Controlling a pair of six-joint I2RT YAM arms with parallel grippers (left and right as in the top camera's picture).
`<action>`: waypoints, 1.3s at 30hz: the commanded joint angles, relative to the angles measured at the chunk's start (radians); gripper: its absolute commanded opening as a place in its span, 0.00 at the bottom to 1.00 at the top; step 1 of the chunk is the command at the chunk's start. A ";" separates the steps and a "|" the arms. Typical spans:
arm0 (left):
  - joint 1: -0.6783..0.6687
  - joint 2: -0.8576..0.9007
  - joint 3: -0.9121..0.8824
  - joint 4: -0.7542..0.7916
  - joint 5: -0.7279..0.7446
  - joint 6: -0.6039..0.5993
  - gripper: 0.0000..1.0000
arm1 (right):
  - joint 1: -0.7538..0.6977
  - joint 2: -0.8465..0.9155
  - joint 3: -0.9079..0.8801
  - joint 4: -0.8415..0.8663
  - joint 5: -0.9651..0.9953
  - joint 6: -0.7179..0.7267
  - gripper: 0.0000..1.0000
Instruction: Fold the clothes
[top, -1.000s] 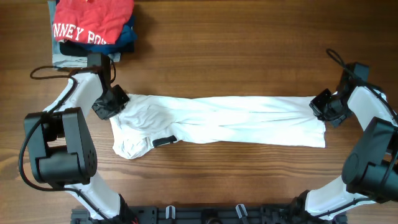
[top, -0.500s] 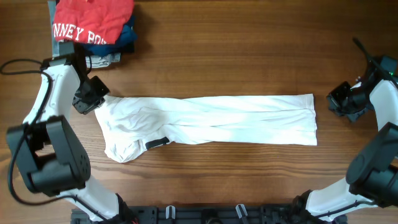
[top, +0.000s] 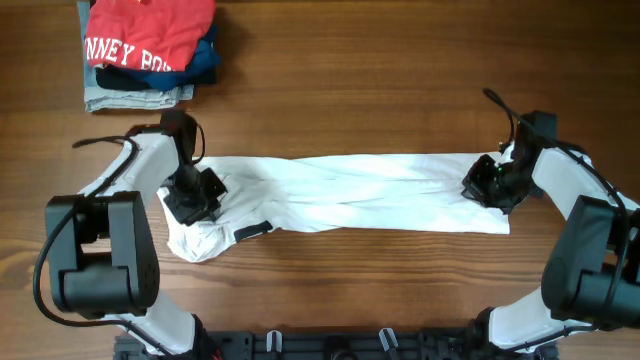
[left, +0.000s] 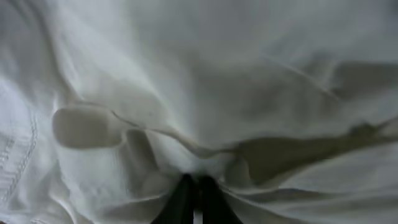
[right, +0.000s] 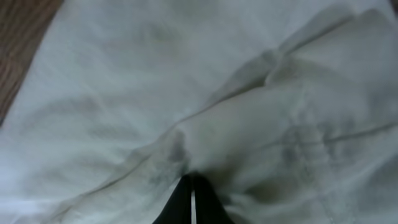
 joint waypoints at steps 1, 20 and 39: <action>0.063 0.004 -0.039 0.021 0.000 -0.029 0.07 | 0.004 -0.003 -0.036 0.036 0.057 0.084 0.04; 0.124 0.003 0.150 0.039 -0.016 0.171 0.11 | -0.140 -0.003 0.127 -0.006 0.222 0.116 0.04; 0.121 -0.003 0.336 -0.227 -0.144 0.035 1.00 | -0.346 0.029 0.194 -0.142 -0.215 -0.294 1.00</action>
